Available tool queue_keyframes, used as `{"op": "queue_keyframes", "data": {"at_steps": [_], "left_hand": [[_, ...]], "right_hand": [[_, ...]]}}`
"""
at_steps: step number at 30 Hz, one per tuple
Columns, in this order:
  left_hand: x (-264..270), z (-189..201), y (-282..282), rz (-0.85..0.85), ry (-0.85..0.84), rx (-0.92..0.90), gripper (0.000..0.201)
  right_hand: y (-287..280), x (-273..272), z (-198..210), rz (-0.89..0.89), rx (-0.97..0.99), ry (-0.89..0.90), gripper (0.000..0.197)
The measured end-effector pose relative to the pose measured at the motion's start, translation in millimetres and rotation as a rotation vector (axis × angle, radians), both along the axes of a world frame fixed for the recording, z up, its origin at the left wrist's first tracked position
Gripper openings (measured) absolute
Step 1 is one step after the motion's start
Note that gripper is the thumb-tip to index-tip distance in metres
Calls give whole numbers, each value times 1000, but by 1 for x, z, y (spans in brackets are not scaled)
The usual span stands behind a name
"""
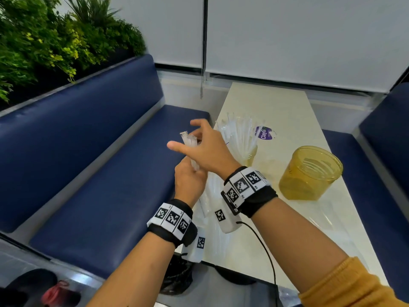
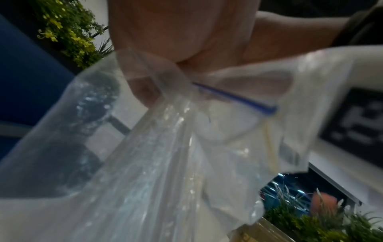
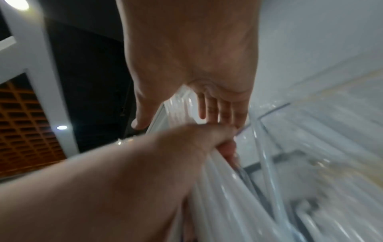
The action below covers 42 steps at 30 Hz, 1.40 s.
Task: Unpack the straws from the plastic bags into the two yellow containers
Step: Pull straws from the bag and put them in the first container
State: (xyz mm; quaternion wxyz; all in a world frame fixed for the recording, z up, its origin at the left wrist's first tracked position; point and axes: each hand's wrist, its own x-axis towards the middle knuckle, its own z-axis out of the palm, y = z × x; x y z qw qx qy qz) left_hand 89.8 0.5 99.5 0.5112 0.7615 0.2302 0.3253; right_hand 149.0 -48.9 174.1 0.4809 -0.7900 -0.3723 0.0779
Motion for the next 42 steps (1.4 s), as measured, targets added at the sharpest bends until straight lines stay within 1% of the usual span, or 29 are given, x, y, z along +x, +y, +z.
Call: {"op": "queue_keyframes", "data": {"at_steps": [1, 3, 4, 6, 8, 11, 13, 16, 20, 21, 24, 26, 28, 30, 32, 34, 37, 42], "left_hand": [[0, 1, 2, -5, 13, 33, 15], [2, 0, 4, 19, 35, 51, 14], [3, 0, 4, 32, 36, 11, 12], [3, 0, 4, 58, 75, -33, 10], [1, 0, 4, 66, 112, -24, 7], [-3, 3, 2, 34, 119, -15, 10], [-6, 2, 0, 4, 137, -54, 18], [-8, -1, -1, -16, 167, -125, 33], [-7, -5, 3, -23, 143, -88, 44], [-7, -7, 4, -12, 142, -57, 41], [-8, -13, 8, 18, 133, 18, 21], [-8, -16, 11, 28, 132, 30, 16], [-8, -18, 15, 38, 132, 38, 13], [-8, -17, 17, 45, 133, 34, 10], [-9, -16, 19, 47, 139, 40, 9], [-9, -14, 19, 40, 141, 36, 7], [-10, -12, 21, 34, 135, 46, 10], [-16, -11, 28, 16, 120, 43, 10]], "right_hand": [[-1, 0, -6, -6, -57, 11, 77], [0, -1, -19, 10, -131, 11, 57], [1, -1, -23, 18, -125, 0, 48], [6, -1, -30, 11, -67, -5, 38], [9, -2, -30, 11, -17, 21, 36], [11, -3, -24, 11, 64, 60, 42], [13, -4, -12, 17, 145, 83, 46], [17, -2, 20, 0, 274, 128, 49], [13, 12, 73, -65, 492, 187, 46], [9, 16, 86, -77, 545, 176, 46], [-11, 34, 119, -91, 717, 129, 45], [-25, 51, 133, -110, 808, 60, 42], [-35, 73, 138, -158, 863, -33, 39], [-39, 97, 133, -212, 894, -98, 36], [-37, 118, 118, -270, 888, -109, 35], [-29, 133, 97, -302, 870, -62, 37], [-15, 152, 59, -320, 833, 66, 40], [-4, 168, -6, -364, 648, 180, 38]]}}
